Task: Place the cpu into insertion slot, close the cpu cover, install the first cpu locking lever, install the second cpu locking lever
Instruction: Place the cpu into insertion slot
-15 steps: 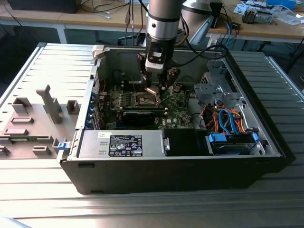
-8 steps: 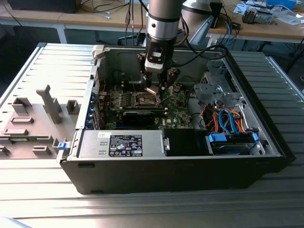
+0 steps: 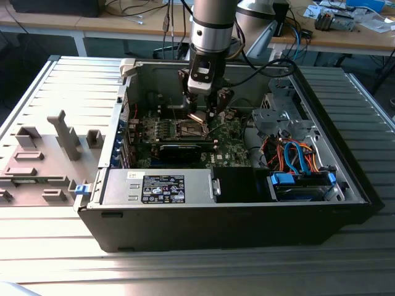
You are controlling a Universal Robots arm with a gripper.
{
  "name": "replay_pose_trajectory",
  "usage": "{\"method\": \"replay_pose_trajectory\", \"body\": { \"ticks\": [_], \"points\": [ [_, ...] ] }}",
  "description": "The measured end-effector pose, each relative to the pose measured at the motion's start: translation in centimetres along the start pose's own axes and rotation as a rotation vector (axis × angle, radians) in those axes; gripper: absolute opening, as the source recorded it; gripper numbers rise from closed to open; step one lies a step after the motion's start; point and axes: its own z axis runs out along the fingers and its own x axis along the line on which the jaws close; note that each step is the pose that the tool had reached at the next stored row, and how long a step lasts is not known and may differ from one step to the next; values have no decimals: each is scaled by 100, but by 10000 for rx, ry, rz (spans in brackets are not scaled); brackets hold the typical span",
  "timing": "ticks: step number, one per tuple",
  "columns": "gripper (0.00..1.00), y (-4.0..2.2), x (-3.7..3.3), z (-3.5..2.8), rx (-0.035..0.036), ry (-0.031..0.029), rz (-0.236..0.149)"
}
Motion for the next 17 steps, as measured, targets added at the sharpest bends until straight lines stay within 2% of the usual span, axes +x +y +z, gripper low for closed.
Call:
{"method": "replay_pose_trajectory", "body": {
  "ticks": [17],
  "points": [
    [54,0,0,1,3,12,220]
  ]
}}
